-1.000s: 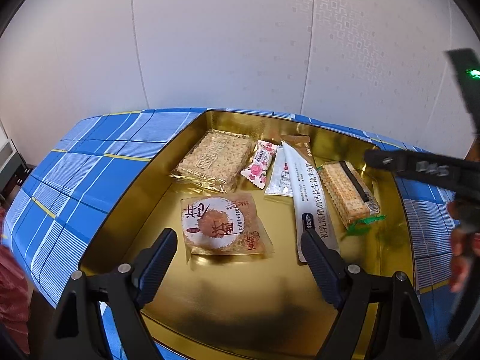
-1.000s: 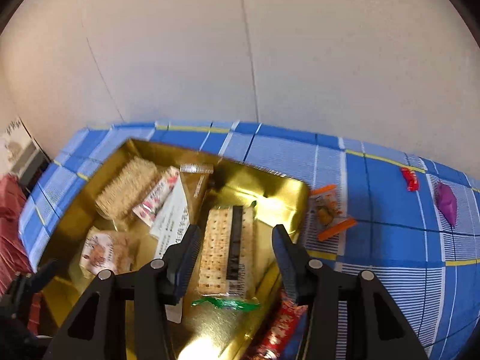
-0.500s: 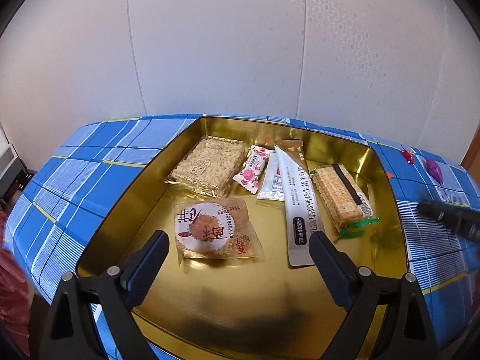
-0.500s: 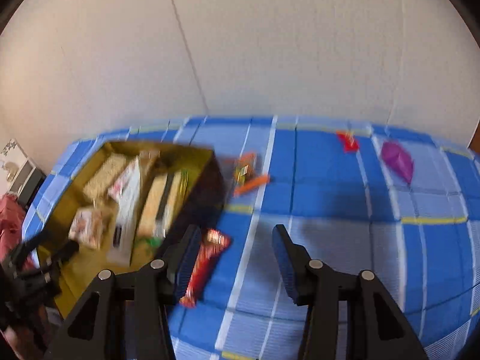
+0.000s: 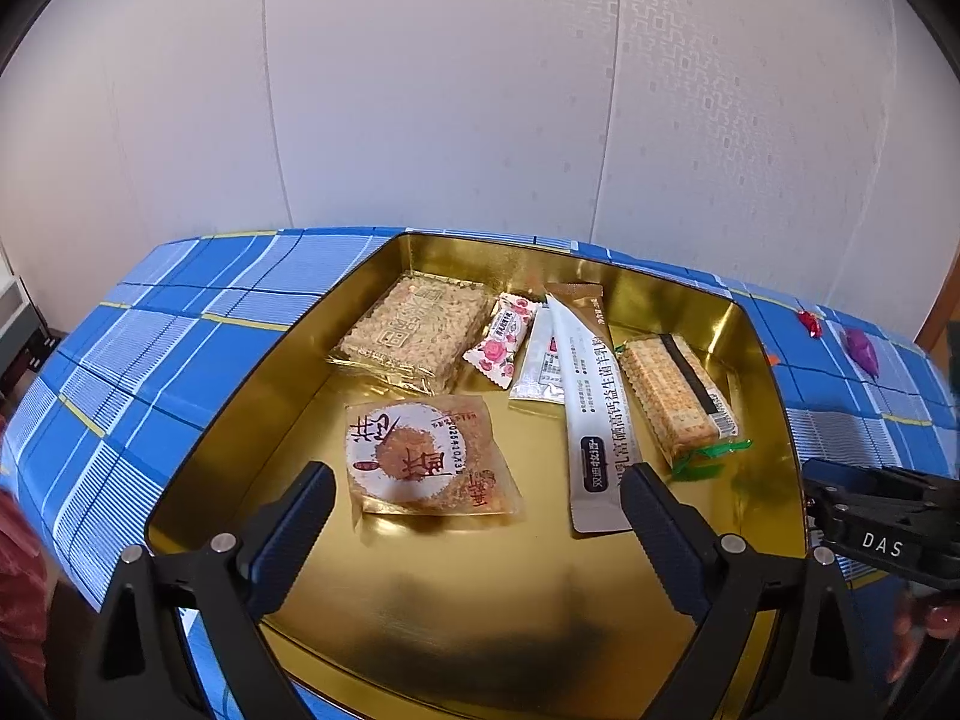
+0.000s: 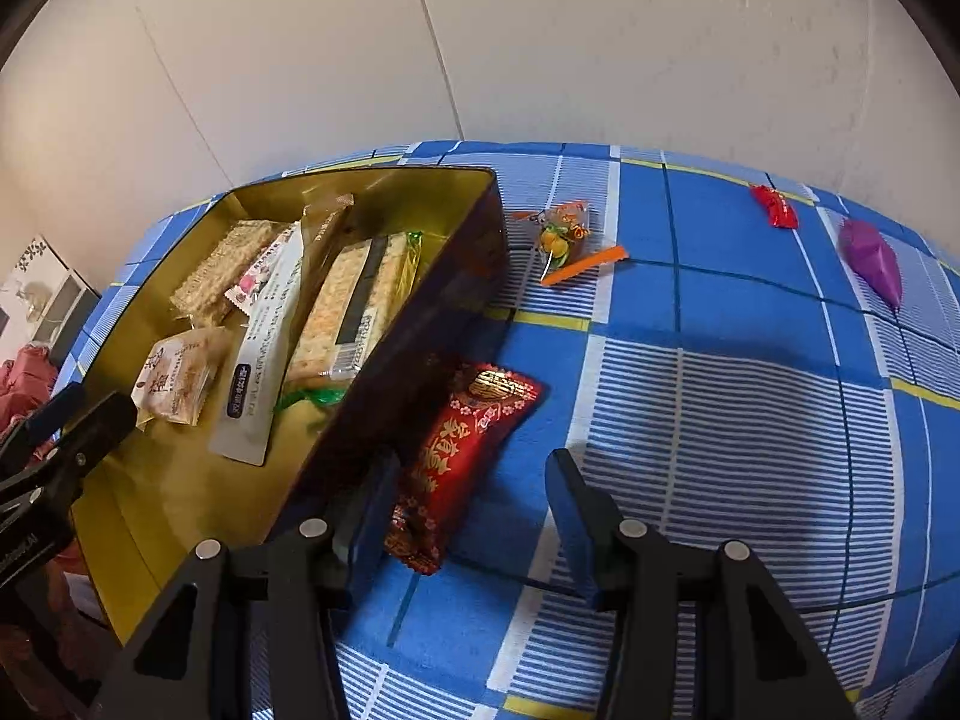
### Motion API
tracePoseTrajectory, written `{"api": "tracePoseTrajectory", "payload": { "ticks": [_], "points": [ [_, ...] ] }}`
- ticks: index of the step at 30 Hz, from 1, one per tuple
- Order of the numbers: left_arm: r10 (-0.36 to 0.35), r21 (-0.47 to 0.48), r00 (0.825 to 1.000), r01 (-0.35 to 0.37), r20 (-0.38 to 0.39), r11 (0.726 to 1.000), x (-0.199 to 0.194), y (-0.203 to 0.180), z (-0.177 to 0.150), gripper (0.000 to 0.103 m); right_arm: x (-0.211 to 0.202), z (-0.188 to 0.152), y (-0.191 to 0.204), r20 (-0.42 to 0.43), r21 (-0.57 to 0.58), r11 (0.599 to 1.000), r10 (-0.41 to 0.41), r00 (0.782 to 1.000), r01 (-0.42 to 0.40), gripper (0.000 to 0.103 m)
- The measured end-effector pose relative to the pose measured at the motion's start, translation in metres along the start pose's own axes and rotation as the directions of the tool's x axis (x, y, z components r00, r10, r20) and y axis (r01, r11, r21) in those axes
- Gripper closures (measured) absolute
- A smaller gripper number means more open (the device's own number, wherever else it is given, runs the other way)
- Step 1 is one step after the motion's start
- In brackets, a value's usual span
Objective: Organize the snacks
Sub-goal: 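Move the left gripper toward the red candy bar pack on the cloth, then close the left gripper on the red candy bar pack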
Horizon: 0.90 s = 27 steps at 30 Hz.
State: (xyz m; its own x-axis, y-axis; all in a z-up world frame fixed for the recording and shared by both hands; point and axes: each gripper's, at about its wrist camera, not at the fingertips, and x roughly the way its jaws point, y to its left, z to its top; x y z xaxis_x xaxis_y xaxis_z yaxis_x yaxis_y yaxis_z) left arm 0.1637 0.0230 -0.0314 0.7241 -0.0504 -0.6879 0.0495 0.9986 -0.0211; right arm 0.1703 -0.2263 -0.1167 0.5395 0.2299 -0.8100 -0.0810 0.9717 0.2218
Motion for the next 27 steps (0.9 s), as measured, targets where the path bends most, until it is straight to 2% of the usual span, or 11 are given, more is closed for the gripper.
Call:
{"api": "tracePoseTrajectory", "payload": {
  "ticks": [4, 8, 11, 14, 17, 21, 24, 27],
  "points": [
    [0.007, 0.000, 1.000, -0.007, 0.005, 1.000, -0.001, -0.001, -0.001, 0.006, -0.008, -0.002, -0.017, 0.011, 0.022, 0.998, -0.063, 0.998, 0.063, 0.052],
    [0.006, 0.019, 1.000, -0.006, 0.011, 1.000, -0.002, -0.010, -0.003, 0.006, -0.019, -0.006, -0.047, 0.000, 0.086, 0.994, -0.071, 0.998, 0.070, 0.050],
    [0.000, 0.044, 0.999, -0.002, 0.044, 0.999, -0.009, -0.022, -0.007, 0.006, -0.026, -0.008, -0.064, 0.010, 0.101, 0.993, -0.065, 0.998, 0.064, 0.050],
    [-0.007, 0.083, 0.997, 0.000, 0.075, 0.997, -0.020, -0.038, -0.013, 0.006, -0.042, -0.012, -0.081, 0.081, 0.133, 0.990, -0.051, 0.995, 0.040, 0.050],
    [-0.057, 0.142, 0.994, 0.043, 0.096, 0.989, -0.033, -0.062, -0.020, 0.005, -0.061, -0.014, -0.100, 0.151, 0.205, 0.978, -0.059, 0.987, 0.028, 0.050],
    [-0.118, 0.207, 0.992, 0.105, 0.050, 0.973, -0.040, -0.107, -0.018, 0.004, -0.079, -0.018, -0.121, 0.180, 0.273, 0.959, -0.133, 0.975, 0.081, 0.050],
    [-0.167, 0.234, 0.986, 0.166, -0.013, 0.958, -0.039, -0.145, -0.016, 0.004, -0.082, -0.022, -0.136, 0.133, 0.304, 0.934, -0.234, 0.963, 0.185, 0.050],
    [-0.188, 0.275, 0.981, 0.195, -0.054, 0.941, -0.034, -0.184, -0.012, 0.004, -0.086, -0.028, -0.149, 0.103, 0.325, 0.919, -0.270, 0.957, 0.224, 0.050]
  ]
}}
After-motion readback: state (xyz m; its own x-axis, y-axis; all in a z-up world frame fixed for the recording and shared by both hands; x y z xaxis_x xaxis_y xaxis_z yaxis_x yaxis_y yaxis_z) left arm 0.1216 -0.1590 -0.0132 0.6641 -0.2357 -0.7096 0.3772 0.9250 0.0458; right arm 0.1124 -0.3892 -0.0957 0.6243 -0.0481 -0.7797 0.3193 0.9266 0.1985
